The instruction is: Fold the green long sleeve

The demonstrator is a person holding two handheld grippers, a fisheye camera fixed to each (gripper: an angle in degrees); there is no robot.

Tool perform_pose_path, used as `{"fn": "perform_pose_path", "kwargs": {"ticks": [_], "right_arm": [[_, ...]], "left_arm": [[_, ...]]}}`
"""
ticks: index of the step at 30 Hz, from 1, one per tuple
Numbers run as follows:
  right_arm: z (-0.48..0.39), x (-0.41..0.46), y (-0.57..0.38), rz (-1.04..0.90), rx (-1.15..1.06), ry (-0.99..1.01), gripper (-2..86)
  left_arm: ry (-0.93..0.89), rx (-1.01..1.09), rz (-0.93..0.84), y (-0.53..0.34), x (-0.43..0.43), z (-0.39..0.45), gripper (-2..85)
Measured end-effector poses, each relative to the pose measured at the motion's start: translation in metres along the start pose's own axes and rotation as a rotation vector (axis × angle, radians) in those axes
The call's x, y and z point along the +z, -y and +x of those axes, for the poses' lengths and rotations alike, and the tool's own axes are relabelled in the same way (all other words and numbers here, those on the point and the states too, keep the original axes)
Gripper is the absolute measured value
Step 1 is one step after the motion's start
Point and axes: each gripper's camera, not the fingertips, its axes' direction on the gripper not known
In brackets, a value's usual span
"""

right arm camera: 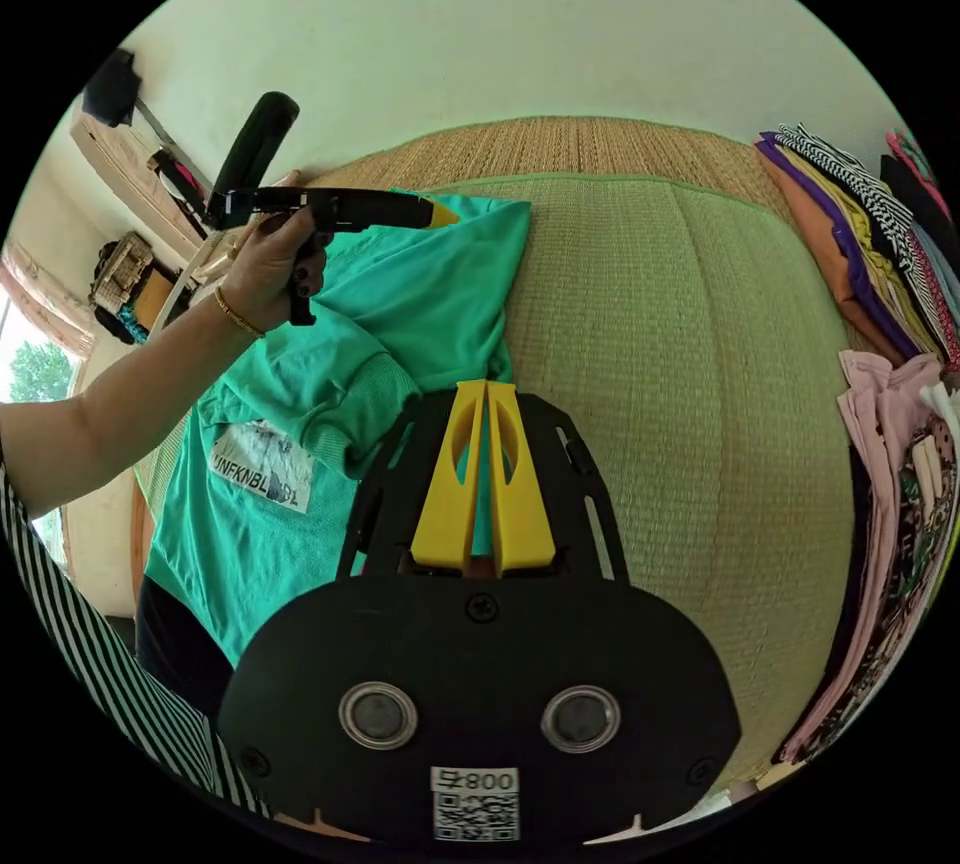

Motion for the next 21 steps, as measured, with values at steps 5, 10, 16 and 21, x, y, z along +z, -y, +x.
{"fn": "perform_pose_path", "kwargs": {"ticks": [5,10,16,21], "right_arm": [[0.028,0.0,-0.001,0.024,0.014,0.046,3.3],[0.04,0.005,-0.002,-0.028,-0.015,0.093,2.0],[0.074,-0.012,-0.022,-0.008,0.082,0.259,1.2],[0.087,-0.029,-0.028,0.064,0.132,0.223,0.4]], "left_arm": [[0.058,0.023,-0.088,0.044,0.038,-0.004,5.6],[0.094,0.039,-0.118,0.057,0.057,-0.002,1.4],[0.078,0.002,-0.007,0.067,0.062,-0.004,0.8],[0.074,-0.013,-0.045,0.064,0.085,-0.008,1.3]]}}
